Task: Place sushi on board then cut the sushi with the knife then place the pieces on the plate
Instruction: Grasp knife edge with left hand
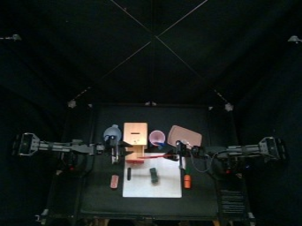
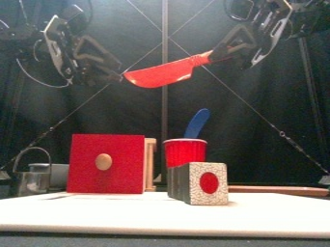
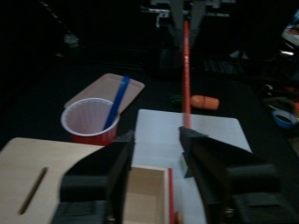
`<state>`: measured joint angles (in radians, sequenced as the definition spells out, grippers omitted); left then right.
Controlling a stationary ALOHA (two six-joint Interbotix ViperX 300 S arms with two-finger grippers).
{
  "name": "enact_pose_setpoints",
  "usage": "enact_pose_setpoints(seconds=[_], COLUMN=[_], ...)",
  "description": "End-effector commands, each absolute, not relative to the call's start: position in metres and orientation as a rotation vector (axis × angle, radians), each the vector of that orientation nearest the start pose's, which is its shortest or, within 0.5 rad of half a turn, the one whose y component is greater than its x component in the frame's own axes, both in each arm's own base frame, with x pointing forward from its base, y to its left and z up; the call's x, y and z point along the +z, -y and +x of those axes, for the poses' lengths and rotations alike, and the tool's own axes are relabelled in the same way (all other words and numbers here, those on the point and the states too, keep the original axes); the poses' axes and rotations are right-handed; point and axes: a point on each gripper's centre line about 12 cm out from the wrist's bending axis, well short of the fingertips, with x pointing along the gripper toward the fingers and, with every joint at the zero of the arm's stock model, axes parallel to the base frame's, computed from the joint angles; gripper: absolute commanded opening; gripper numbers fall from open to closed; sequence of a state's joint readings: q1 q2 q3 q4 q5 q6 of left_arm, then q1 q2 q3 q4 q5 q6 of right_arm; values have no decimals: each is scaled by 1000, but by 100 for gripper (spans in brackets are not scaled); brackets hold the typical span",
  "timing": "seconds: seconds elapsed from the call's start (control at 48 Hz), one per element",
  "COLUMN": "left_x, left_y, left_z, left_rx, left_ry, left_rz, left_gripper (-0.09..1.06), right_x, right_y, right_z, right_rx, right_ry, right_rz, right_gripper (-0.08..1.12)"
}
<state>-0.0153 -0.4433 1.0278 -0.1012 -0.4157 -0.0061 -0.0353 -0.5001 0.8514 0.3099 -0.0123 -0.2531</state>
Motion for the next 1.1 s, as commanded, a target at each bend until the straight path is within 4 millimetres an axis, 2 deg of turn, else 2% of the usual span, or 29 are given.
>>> enact_pose_setpoints(seconds=[0.021,0.167,0.271,0.417,0.521,0.667,0.771,1.104], left_x=[246,230,221,220,221,218,217,220], left_y=[6,6,7,8,8,9,9,10], left_z=[303,311,326,340,340,335,335,326], left_rx=[24,36,34,29,28,24,24,19], left_ry=[-148,-200,-231,-237,-234,-243,-248,-245], left_rz=[-121,-130,-120,-110,-109,-105,-105,-106], left_gripper=[97,97,96,94,85,67,59,55], right_x=[282,282,282,282,282,280,280,274], right_y=[12,14,14,15,14,13,13,12], right_z=[305,310,312,313,313,312,312,310], right_rx=[-55,-60,-63,-67,-66,-63,-63,-62], right_ry=[-314,-313,-309,-301,-304,-313,-309,-329], right_rz=[67,65,65,68,72,75,74,92], right_gripper=[43,43,43,43,43,43,43,43])
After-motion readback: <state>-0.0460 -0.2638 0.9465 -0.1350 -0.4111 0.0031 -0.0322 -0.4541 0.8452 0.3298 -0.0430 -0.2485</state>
